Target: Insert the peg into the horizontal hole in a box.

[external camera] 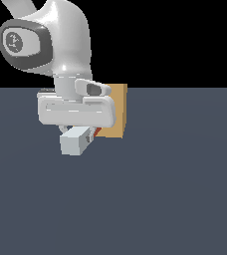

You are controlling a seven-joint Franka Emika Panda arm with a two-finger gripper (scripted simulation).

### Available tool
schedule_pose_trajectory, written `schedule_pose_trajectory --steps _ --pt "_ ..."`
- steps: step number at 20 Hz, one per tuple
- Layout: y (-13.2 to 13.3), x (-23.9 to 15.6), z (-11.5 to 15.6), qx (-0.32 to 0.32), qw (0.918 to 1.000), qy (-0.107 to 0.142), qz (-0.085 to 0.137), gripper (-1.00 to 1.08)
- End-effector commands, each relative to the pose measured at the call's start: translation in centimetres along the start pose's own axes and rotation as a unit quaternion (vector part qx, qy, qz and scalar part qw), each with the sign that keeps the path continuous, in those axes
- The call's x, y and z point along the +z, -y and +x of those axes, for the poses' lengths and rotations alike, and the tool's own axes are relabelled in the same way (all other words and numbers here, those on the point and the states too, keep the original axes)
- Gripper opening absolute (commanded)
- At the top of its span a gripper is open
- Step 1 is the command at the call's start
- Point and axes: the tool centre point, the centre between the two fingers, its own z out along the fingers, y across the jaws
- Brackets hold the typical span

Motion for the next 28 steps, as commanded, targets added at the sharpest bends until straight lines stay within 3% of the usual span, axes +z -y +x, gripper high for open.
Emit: schedule_pose_trajectory --steps 1,8,20,28 --pt "0.0 0.0 0.0 0.000 1.0000 0.000 0.000 -1.00" --pt "0.0 -0.1 2.2 0.000 1.0000 0.000 -0.001 -1.00" --pt "0.0 -0.2 10.4 0.000 1.0000 -0.001 -0.002 -1.00" --pt "-0.2 -0.2 11.5 0.000 1.0000 -0.001 -0.003 -1.00"
